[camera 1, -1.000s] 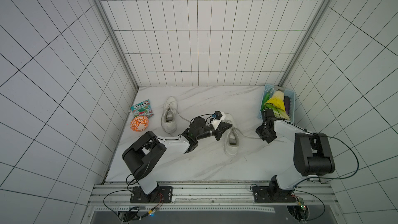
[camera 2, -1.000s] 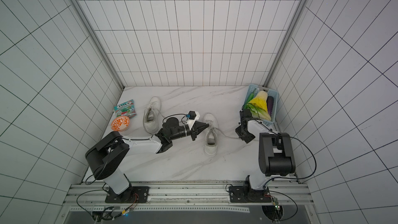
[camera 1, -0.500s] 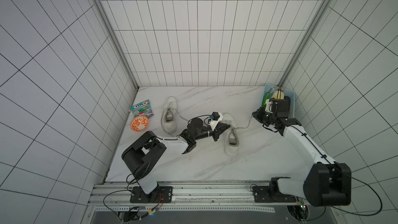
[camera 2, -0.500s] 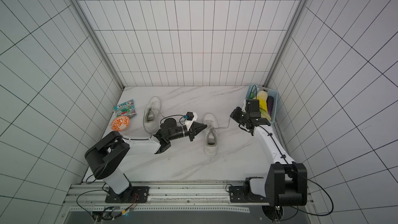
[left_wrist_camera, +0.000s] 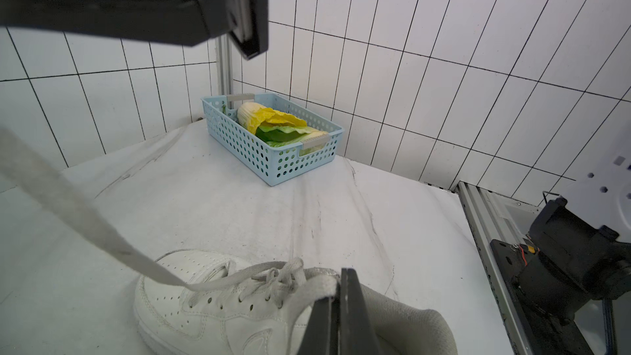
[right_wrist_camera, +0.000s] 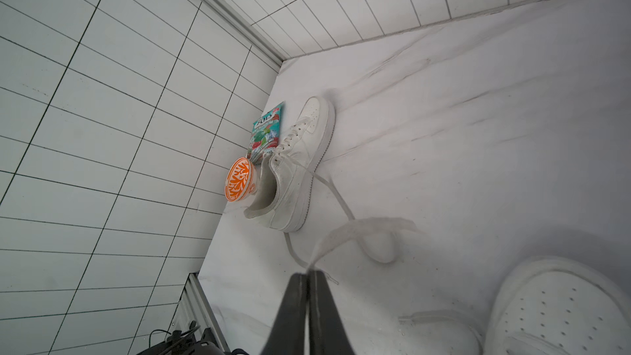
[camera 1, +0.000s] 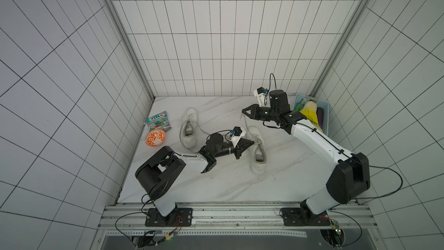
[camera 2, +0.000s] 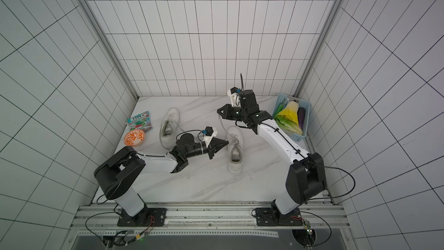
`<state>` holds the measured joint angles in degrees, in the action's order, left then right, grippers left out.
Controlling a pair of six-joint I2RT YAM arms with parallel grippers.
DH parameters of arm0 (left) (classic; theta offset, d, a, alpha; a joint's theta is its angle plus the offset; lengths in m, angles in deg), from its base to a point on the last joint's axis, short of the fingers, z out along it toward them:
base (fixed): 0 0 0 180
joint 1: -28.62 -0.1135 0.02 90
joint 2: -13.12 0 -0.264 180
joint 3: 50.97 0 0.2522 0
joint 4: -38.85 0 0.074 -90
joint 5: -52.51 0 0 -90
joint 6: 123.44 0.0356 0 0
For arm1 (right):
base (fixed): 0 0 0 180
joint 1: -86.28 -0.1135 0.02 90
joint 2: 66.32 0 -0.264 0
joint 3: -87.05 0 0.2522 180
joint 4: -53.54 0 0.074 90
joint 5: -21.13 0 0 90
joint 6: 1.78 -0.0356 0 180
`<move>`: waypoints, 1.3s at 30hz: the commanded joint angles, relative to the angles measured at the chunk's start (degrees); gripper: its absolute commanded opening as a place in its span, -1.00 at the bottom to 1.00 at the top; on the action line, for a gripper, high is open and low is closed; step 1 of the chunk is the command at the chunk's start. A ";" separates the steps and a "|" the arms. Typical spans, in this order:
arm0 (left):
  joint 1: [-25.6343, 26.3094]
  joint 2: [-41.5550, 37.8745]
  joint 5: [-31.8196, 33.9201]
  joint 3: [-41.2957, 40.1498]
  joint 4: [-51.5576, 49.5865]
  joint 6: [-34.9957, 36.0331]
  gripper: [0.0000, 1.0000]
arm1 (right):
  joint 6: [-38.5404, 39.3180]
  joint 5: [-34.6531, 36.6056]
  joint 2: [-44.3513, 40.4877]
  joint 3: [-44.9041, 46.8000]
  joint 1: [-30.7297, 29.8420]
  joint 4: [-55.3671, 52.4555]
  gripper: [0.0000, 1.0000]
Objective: Tie the shoes
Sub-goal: Wrap the shoelace around the shoelace.
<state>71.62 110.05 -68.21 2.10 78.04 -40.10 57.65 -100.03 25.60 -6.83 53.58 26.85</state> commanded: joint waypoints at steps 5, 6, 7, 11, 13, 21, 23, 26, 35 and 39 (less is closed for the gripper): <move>-0.27 0.37 -0.39 -1.80 3.55 0.15 -1.00 | 11.32 1.82 0.22 -5.75 -1.96 -10.45 0.09; -0.16 0.29 -0.39 -1.85 3.65 0.07 -1.00 | 13.35 2.78 -0.90 -5.72 -1.54 -11.54 0.20; -0.24 0.25 -0.42 -1.82 3.72 -0.07 -1.00 | 15.29 3.95 -2.39 -5.39 -0.85 -12.47 0.28; -0.46 -0.11 0.03 -1.82 3.85 -1.26 -1.00 | 19.59 3.02 -9.45 0.40 6.14 -11.93 0.35; -0.93 -0.03 0.03 -1.59 3.91 -2.52 -1.00 | 21.62 1.01 -14.20 6.29 9.71 -8.92 0.32; -3.09 0.90 -0.63 0.06 3.69 -8.39 -1.00 | 25.98 -7.10 -29.89 39.11 12.84 21.22 0.30; -3.14 1.08 -0.76 0.79 2.99 -9.67 -1.00 | 29.19 -8.45 -30.48 42.84 11.51 24.35 0.31; -3.12 0.91 -0.76 2.62 -0.42 -10.88 -1.00 | 36.11 -7.43 -28.38 42.26 8.77 20.53 0.31; -2.93 0.11 -0.66 5.01 -5.51 -11.27 -1.00 | 41.38 -7.02 -19.41 38.21 5.03 19.35 0.16; -3.01 0.19 -0.49 5.25 -6.33 -11.10 -1.00 | 41.54 -7.76 -17.74 36.30 4.94 19.47 0.04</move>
<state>68.63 110.42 -68.49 5.77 73.21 -51.03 97.52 -106.59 7.35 32.99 59.15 44.65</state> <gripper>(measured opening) 0.047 0.525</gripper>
